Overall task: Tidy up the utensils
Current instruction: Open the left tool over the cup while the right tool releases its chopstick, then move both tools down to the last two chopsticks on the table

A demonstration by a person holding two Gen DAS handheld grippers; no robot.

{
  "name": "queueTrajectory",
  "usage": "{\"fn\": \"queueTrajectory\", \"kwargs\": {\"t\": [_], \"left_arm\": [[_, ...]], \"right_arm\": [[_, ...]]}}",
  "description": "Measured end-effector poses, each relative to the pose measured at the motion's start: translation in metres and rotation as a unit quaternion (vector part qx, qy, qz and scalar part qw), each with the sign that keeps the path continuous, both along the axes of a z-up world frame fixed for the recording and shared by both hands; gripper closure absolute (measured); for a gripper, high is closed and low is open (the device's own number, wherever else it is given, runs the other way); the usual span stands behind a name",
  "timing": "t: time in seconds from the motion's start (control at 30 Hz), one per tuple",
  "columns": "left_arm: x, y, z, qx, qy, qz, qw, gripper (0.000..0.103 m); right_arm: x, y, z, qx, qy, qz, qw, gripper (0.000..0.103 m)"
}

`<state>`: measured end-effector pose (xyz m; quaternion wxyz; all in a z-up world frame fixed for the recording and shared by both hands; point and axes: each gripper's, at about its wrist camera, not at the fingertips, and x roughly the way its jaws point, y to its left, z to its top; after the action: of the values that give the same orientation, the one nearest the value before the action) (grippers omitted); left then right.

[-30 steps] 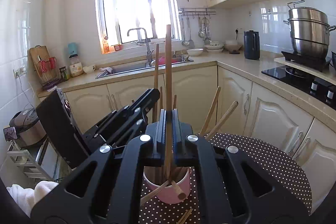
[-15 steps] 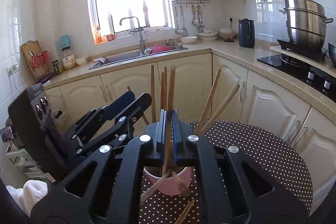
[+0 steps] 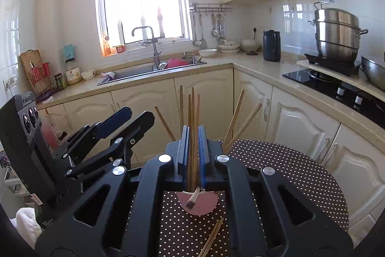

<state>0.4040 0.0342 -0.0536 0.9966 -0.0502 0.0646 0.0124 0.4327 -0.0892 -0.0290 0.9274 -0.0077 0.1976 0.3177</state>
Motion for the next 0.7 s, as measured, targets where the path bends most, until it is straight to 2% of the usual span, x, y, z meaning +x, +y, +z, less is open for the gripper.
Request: {"fn": "queueTrajectory", "kwargs": {"t": [0.3,0.4,0.43,0.7], "left_arm": [[-0.042,-0.014,0.016,0.015,0.012,-0.002,0.9998,0.046],[-0.058,-0.021,0.021,0.022,0.007,-0.004,0.9997,0.043],[-0.063,-0.023,0.023,0.024,0.006,-0.004,0.9997,0.042],[-0.093,-0.041,0.031,0.046,0.011,-0.011,0.9988,0.032]], "right_arm": [[-0.049,-0.019,0.008,-0.003,-0.018,-0.035,0.999,0.094],[-0.064,-0.027,0.013,0.002,-0.03,-0.046,0.999,0.069],[-0.07,-0.03,0.014,0.006,-0.035,-0.048,0.998,0.055],[-0.104,-0.044,0.018,0.007,-0.046,-0.059,0.997,0.052]]}}
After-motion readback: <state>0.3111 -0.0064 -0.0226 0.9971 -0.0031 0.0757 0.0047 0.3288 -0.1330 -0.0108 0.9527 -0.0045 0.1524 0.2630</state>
